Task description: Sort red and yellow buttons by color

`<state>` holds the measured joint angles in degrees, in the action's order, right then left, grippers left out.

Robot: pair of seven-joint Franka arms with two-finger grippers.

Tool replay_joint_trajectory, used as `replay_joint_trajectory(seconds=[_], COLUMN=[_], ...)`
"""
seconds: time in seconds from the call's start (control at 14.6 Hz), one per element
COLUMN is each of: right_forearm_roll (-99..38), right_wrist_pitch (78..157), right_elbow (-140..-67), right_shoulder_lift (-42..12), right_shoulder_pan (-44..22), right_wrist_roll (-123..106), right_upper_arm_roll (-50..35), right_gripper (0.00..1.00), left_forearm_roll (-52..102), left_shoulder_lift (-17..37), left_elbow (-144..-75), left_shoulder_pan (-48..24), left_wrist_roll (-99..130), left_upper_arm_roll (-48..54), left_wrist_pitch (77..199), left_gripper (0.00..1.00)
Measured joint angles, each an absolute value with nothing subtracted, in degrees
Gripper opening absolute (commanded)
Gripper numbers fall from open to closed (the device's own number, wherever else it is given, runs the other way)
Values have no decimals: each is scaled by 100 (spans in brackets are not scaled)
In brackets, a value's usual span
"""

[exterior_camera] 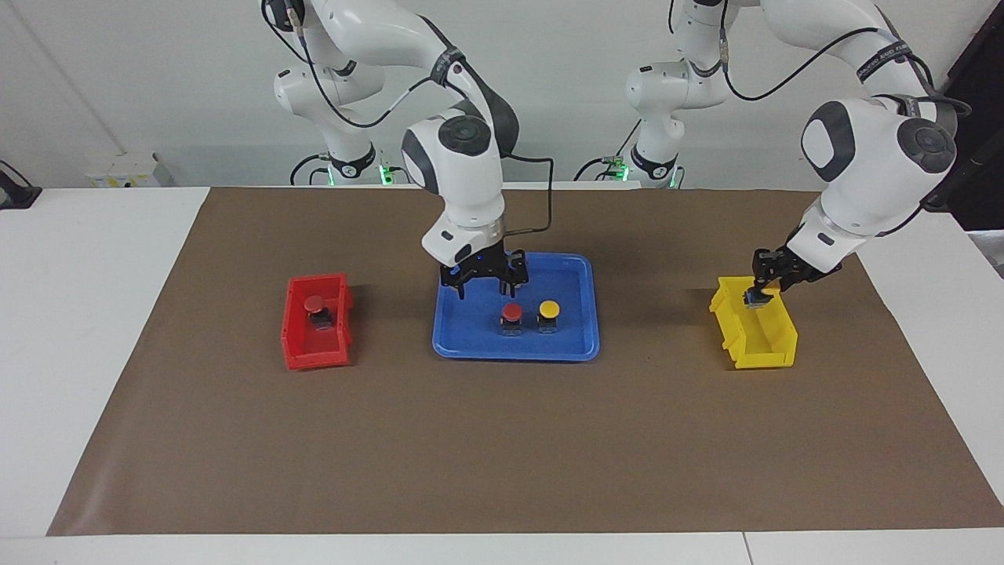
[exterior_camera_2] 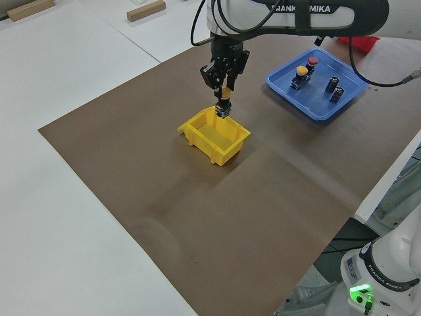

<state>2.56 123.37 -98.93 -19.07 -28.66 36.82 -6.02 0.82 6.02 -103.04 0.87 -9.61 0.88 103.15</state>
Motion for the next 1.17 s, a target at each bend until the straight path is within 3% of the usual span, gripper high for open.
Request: replay_joint_trajectory(seconds=[0.27,0.62,0.96,1.1,1.17], right_forearm_roll=[600,609,609,608,609], right_wrist_pitch=[12638,12996,13082,13038,12876], right_elbow=[-9896,-10090,-10130,-10094,-10007], right_shoulder_lift=[-2277,-2368,-2369,-2368,-2364], right_shoulder_pan=[-3086,-3097,-3104,-3101,-3093], right_wrist_roll=[3765,3765,3765,3765,3765], right_upper_arm_roll=[-600,-589,-583,-570,-560], right_gripper=[85,74,27,25,26], left_forearm_roll=[82,82,82,82,82], left_shoulder_lift=[328,160,166,177,186], left_elbow=[-11044,-11902,-12369,-12497,-12561], left_shoulder_pan=[150,207,272,273,273], left_wrist_roll=[-1054,-1070,-1150,-1199,-1210], left_upper_arm_roll=[92,91,91,91,91], left_wrist_pitch=[10971,11837,12460,12632,12734], left_gripper=[1,1,2,10,28])
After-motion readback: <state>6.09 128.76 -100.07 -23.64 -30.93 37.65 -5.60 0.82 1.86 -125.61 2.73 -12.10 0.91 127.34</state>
